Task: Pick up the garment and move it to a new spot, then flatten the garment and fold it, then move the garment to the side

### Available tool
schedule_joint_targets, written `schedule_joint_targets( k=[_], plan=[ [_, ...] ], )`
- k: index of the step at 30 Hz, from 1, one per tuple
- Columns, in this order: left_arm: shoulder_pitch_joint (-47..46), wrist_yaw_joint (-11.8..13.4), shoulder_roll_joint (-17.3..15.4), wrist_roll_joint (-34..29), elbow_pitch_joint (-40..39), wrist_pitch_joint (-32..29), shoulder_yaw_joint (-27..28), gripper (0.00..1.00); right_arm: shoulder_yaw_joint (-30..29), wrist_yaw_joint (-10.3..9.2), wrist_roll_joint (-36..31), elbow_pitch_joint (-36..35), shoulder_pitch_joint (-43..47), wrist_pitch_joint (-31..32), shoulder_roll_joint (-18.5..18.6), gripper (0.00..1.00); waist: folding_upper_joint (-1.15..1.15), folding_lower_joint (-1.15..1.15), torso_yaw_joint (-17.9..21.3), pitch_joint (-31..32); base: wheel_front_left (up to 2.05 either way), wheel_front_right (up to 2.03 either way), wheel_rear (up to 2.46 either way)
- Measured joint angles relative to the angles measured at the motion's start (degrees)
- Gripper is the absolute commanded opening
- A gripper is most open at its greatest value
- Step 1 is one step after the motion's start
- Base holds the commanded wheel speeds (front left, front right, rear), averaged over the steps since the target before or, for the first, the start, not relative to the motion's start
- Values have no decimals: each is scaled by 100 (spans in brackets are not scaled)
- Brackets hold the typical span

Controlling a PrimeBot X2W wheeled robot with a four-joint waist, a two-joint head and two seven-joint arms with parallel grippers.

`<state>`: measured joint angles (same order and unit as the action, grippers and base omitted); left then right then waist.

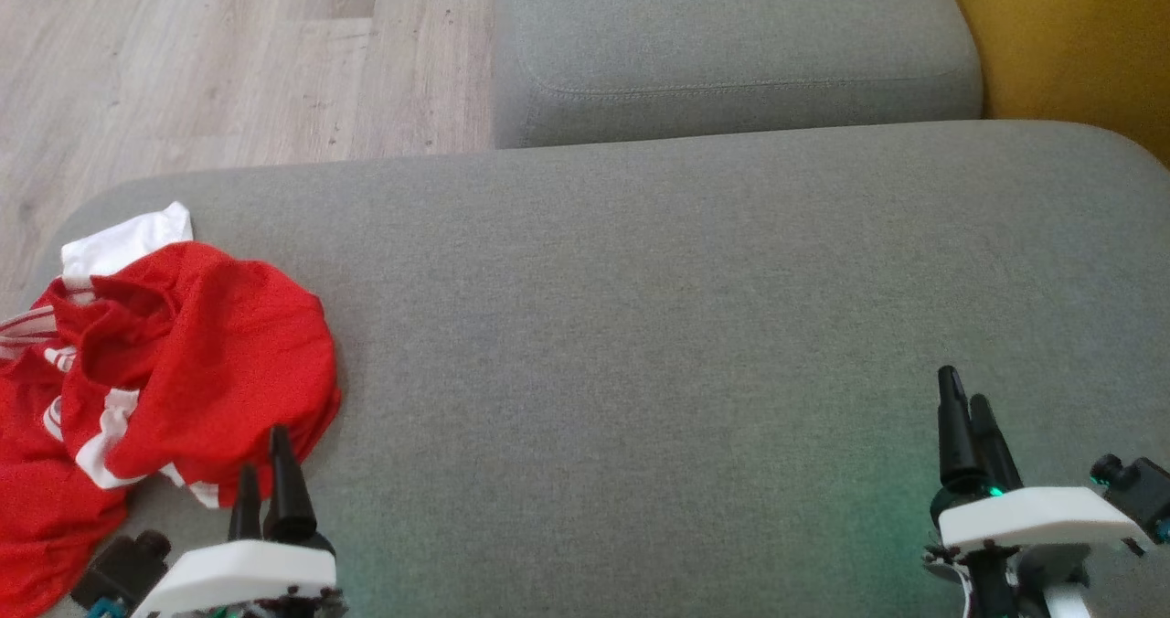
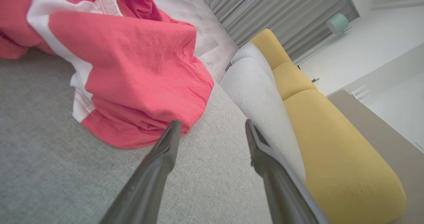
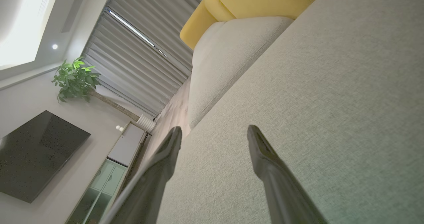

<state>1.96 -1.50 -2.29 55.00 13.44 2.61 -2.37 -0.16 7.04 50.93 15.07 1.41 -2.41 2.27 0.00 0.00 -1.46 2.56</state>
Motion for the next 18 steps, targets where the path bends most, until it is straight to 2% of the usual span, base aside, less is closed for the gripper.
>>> schedule_joint_targets(
  k=[18],
  plan=[
    [82,152,-8,-1360,-253,301,-291,100,169,0,-1492,-126,44,-274,1,100,0,0,-64,76,0,0,0]
  ],
)
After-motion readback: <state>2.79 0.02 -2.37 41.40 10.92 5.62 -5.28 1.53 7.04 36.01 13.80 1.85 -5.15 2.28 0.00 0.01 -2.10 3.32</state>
